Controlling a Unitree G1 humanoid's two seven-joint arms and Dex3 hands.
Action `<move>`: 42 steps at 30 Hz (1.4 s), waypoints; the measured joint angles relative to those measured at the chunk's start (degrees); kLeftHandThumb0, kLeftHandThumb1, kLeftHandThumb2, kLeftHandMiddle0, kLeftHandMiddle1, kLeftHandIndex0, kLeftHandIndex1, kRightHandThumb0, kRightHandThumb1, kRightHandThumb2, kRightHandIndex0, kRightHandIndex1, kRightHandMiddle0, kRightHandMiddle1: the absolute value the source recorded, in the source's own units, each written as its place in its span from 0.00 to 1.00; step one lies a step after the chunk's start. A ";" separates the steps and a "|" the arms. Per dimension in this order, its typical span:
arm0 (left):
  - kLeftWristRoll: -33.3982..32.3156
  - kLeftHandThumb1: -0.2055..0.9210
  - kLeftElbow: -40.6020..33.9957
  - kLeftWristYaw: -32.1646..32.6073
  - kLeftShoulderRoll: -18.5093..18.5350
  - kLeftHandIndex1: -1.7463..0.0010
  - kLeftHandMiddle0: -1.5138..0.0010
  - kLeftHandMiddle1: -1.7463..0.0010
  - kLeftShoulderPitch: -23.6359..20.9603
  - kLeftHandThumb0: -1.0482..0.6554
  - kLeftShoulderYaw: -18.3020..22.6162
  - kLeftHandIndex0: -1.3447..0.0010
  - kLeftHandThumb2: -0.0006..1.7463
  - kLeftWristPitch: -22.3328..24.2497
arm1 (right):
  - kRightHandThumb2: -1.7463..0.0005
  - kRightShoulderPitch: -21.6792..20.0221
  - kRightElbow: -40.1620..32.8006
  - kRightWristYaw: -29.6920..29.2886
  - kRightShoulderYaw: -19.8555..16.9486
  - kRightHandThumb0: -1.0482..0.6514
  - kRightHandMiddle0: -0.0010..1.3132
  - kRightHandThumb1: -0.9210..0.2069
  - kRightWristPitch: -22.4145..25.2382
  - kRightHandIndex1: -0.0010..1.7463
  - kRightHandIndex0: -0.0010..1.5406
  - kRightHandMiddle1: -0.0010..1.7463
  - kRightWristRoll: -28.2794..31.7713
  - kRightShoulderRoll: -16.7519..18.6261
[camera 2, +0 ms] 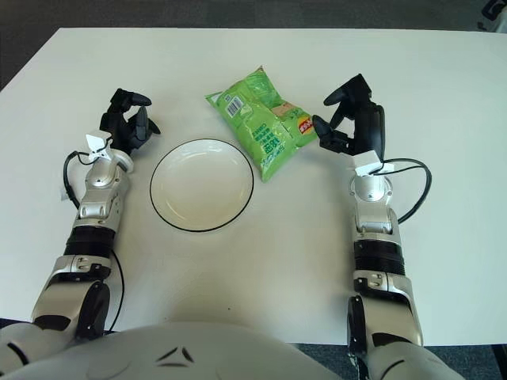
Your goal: Put the snack into the plate.
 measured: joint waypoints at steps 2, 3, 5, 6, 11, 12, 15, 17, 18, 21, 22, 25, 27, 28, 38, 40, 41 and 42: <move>-0.01 0.85 0.30 -0.02 0.07 0.00 0.45 0.00 -0.18 0.40 0.09 0.77 0.42 -0.05 | 0.83 0.15 0.17 0.70 0.95 0.41 0.36 0.01 -1.14 0.92 0.51 0.84 -0.91 -1.20; -0.01 0.85 0.42 -0.05 0.09 0.00 0.45 0.00 -0.23 0.40 0.12 0.77 0.42 -0.09 | 0.84 0.26 0.28 1.09 1.37 0.41 0.36 0.01 -1.69 0.92 0.51 0.84 -1.57 -1.89; -0.01 0.85 0.68 -0.12 0.19 0.00 0.45 0.00 -0.29 0.40 0.23 0.77 0.42 -0.19 | 0.85 0.44 0.61 1.19 2.17 0.41 0.36 0.00 -2.48 0.90 0.50 0.83 -3.26 -3.29; -0.01 0.85 0.80 -0.16 0.28 0.00 0.45 0.00 -0.31 0.40 0.27 0.77 0.42 -0.21 | 0.85 0.46 0.72 1.11 2.43 0.41 0.37 0.00 -2.68 0.89 0.51 0.83 -4.35 -3.90; -0.02 0.86 1.69 -0.33 0.73 0.00 0.45 0.00 -0.38 0.40 0.52 0.77 0.42 -0.33 | 0.84 0.39 0.80 0.97 4.18 0.41 0.34 0.00 -2.93 0.83 0.48 0.85 -8.55 -6.55; -0.02 0.86 1.86 -0.34 0.89 0.00 0.45 0.00 -0.38 0.40 0.58 0.77 0.42 -0.35 | 0.83 0.33 0.79 1.02 4.56 0.41 0.34 0.00 -2.92 0.82 0.48 0.85 -9.12 -6.92; -0.02 0.86 2.33 -0.34 1.35 0.00 0.45 0.00 -0.37 0.40 0.75 0.77 0.42 -0.37 | 0.87 -0.06 0.68 1.15 5.79 0.54 0.32 0.00 -2.87 0.78 0.43 0.77 -10.59 -7.61; -0.01 0.86 2.50 -0.34 1.56 0.00 0.45 0.00 -0.37 0.40 0.80 0.77 0.42 -0.38 | 0.87 -0.59 0.67 1.05 6.84 0.59 0.31 0.00 -3.00 0.75 0.41 0.79 -12.32 -8.30; -0.01 0.86 2.54 -0.34 1.65 0.00 0.45 0.00 -0.37 0.40 0.81 0.77 0.42 -0.38 | 0.87 -0.96 0.67 0.91 7.39 0.59 0.31 0.00 -3.23 0.74 0.40 0.79 -13.49 -8.71; -0.01 0.86 2.59 -0.34 1.77 0.00 0.45 0.00 -0.39 0.40 0.82 0.77 0.42 -0.38 | 0.86 -1.87 0.69 0.43 8.64 0.61 0.29 0.00 -4.30 0.75 0.35 0.83 -15.80 -9.83; -0.01 0.86 2.64 -0.33 1.80 0.00 0.45 0.00 -0.39 0.40 0.82 0.77 0.42 -0.38 | 0.85 -2.31 0.77 0.16 9.13 0.61 0.28 0.00 -4.71 0.75 0.33 0.84 -16.41 -10.24; 0.00 0.86 2.75 -0.32 1.78 0.00 0.45 0.00 -0.39 0.40 0.80 0.77 0.42 -0.40 | 0.83 -3.45 1.05 -0.54 10.10 0.61 0.27 0.00 -5.61 0.78 0.30 0.86 -17.80 -11.00; 0.01 0.86 2.77 -0.29 1.73 0.00 0.45 0.00 -0.40 0.40 0.77 0.77 0.42 -0.42 | 0.82 -4.00 1.16 -0.75 10.55 0.61 0.26 0.00 -5.81 0.80 0.27 0.86 -18.01 -11.21; 0.02 0.86 2.77 -0.26 1.70 0.00 0.45 0.00 -0.42 0.40 0.73 0.77 0.42 -0.44 | 0.80 -4.34 1.22 -0.79 10.87 0.54 0.26 0.00 -5.82 0.67 0.26 0.88 -18.04 -11.22; 0.09 0.85 2.62 0.09 1.28 0.00 0.45 0.00 -0.62 0.40 0.30 0.77 0.42 -0.45 | 0.84 -5.59 1.40 -0.74 12.79 0.33 0.23 0.00 -6.13 0.02 0.19 0.18 -17.95 -11.23; 0.10 0.85 2.53 0.11 1.20 0.00 0.45 0.00 -0.61 0.40 0.23 0.77 0.42 -0.44 | 0.84 -5.62 1.69 -0.75 13.02 0.32 0.22 0.00 -6.55 0.01 0.17 0.16 -17.95 -11.30; 0.12 0.85 2.50 0.13 1.18 0.00 0.45 0.00 -0.62 0.40 0.20 0.77 0.42 -0.43 | 0.84 -5.61 1.82 -0.75 13.09 0.32 0.22 0.00 -6.75 0.01 0.17 0.15 -17.95 -11.34; 0.15 0.85 2.47 0.15 1.16 0.00 0.45 0.00 -0.61 0.40 0.18 0.77 0.42 -0.42 | 0.84 -5.62 1.99 -0.76 13.16 0.31 0.22 0.00 -6.97 0.01 0.16 0.14 -17.95 -11.39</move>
